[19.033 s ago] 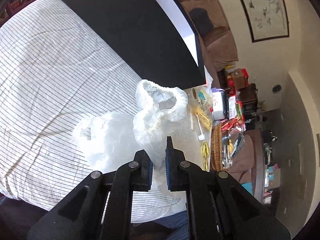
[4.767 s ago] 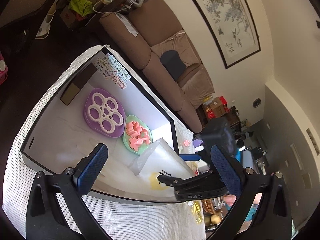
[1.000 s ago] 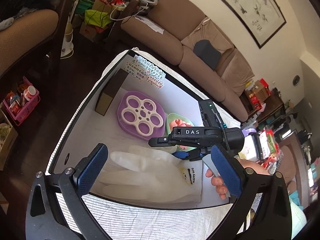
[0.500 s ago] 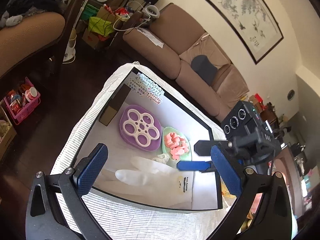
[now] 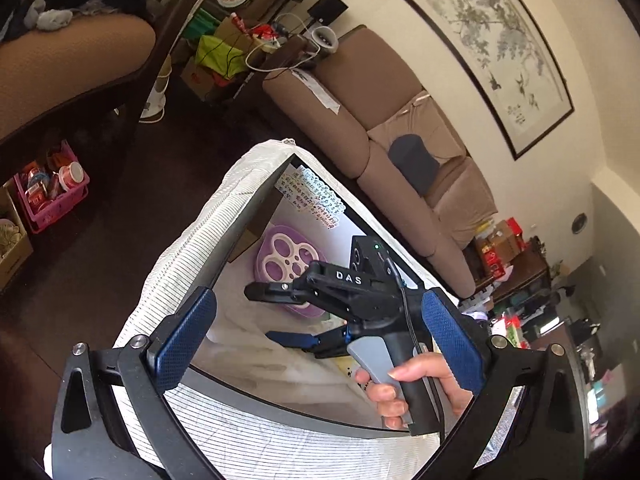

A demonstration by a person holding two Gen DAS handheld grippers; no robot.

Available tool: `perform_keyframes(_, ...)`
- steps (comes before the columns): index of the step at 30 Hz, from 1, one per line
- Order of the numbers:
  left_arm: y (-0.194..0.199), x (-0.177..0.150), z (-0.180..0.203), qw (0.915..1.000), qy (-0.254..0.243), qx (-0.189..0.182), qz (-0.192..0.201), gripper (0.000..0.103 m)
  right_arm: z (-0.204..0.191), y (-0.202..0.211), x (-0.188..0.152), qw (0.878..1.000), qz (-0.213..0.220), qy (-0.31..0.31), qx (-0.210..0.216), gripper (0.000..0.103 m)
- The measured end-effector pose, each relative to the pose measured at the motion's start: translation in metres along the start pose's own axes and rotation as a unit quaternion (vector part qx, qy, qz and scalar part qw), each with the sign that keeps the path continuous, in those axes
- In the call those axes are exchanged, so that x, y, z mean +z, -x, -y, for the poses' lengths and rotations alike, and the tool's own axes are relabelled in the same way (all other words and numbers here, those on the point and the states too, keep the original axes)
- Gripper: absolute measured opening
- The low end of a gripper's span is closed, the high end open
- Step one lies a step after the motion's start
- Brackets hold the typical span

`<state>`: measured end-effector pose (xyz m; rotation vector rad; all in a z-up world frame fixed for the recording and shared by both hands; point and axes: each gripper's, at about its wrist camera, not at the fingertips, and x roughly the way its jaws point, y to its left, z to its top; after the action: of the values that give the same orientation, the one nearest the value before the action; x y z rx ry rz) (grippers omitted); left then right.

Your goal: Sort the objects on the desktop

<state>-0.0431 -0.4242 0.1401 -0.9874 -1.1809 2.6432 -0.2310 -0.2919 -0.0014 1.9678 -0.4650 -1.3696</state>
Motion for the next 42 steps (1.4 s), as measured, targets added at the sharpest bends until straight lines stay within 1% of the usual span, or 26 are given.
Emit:
perform_keyframes(3,-0.005,-0.003,0.004,0.9999,-0.006,-0.004,-0.011,0.103,0.002,0.010,-0.004,0.999,0.001,-0.016,0.043,0.089)
perform_keyframes(5,-0.007,-0.005,0.007,0.9998,-0.009,-0.006,-0.016,0.103,0.000,0.032,-0.011,0.996,0.013,-0.016,0.092,0.089)
perform_keyframes(6,-0.007,-0.006,0.008,0.9997,-0.012,-0.007,-0.018,0.103,-0.002,0.047,-0.015,0.993,0.027,-0.011,0.110,0.089)
perform_keyframes(7,-0.007,-0.007,0.010,0.9997,-0.014,-0.007,-0.020,0.103,-0.003,0.065,-0.020,0.992,0.045,-0.006,0.118,0.090)
perform_keyframes(9,-0.009,-0.010,0.013,0.9994,-0.022,-0.007,-0.026,0.103,-0.005,0.099,-0.032,0.991,0.070,0.009,0.115,0.092)
perform_keyframes(10,-0.011,-0.011,0.016,0.9990,-0.030,-0.004,-0.032,0.103,-0.007,0.114,-0.041,0.992,0.080,0.021,0.100,0.092)
perform_keyframes(11,-0.013,-0.013,0.021,0.9984,-0.041,0.003,-0.038,0.103,-0.010,0.128,-0.052,0.992,0.091,0.038,0.075,0.092)
perform_keyframes(12,-0.016,-0.015,0.026,0.9974,-0.055,0.014,-0.045,0.103,-0.013,0.141,-0.063,0.992,0.105,0.061,0.044,0.092)
perform_keyframes(14,-0.026,-0.022,0.038,0.9927,-0.091,0.051,-0.059,0.103,-0.016,0.161,-0.083,0.985,0.131,0.106,-0.031,0.092)
perform_keyframes(15,-0.031,-0.028,0.045,0.9884,-0.114,0.074,-0.067,0.103,-0.012,0.170,-0.099,0.979,0.144,0.125,-0.073,0.092)
perform_keyframes(17,-0.045,-0.041,0.059,0.9772,-0.158,0.117,-0.080,0.103,-0.003,0.182,-0.125,0.962,0.171,0.154,-0.150,0.092)
perform_keyframes(20,-0.062,-0.057,0.072,0.9572,-0.209,0.179,-0.089,0.103,0.019,0.188,-0.152,0.940,0.207,0.170,-0.212,0.092)
perform_keyframes(22,-0.069,-0.066,0.078,0.9448,-0.237,0.209,-0.088,0.103,0.028,0.182,-0.163,0.924,0.228,0.180,-0.250,0.092)
perform_keyframes(24,-0.075,-0.071,0.080,0.9389,-0.250,0.218,-0.092,0.103,0.034,0.175,-0.175,0.906,0.242,0.191,-0.290,0.092)
perform_keyframes(25,-0.077,-0.071,0.078,0.9379,-0.251,0.220,-0.093,0.103,0.038,0.175,-0.180,0.902,0.247,0.192,-0.298,0.092)
perform_keyframes(28,-0.081,-0.071,0.077,0.9361,-0.251,0.228,-0.093,0.103,0.045,0.169,-0.185,0.898,0.258,0.189,-0.301,0.092)
perform_keyframes(32,-0.084,-0.068,0.075,0.9335,-0.254,0.235,-0.095,0.103,0.046,0.164,-0.191,0.888,0.277,0.191,-0.313,0.092)
perform_keyframes(35,-0.088,-0.070,0.076,0.9273,-0.265,0.246,-0.098,0.103,0.045,0.163,-0.198,0.886,0.285,0.195,-0.308,0.092)
perform_keyframes(39,-0.090,-0.071,0.075,0.9276,-0.263,0.243,-0.105,0.103,0.044,0.167,-0.211,0.884,0.297,0.203,-0.297,0.092)
perform_keyframes(42,-0.091,-0.074,0.078,0.9255,-0.268,0.245,-0.106,0.103,0.039,0.176,-0.223,0.878,0.309,0.210,-0.298,0.092)
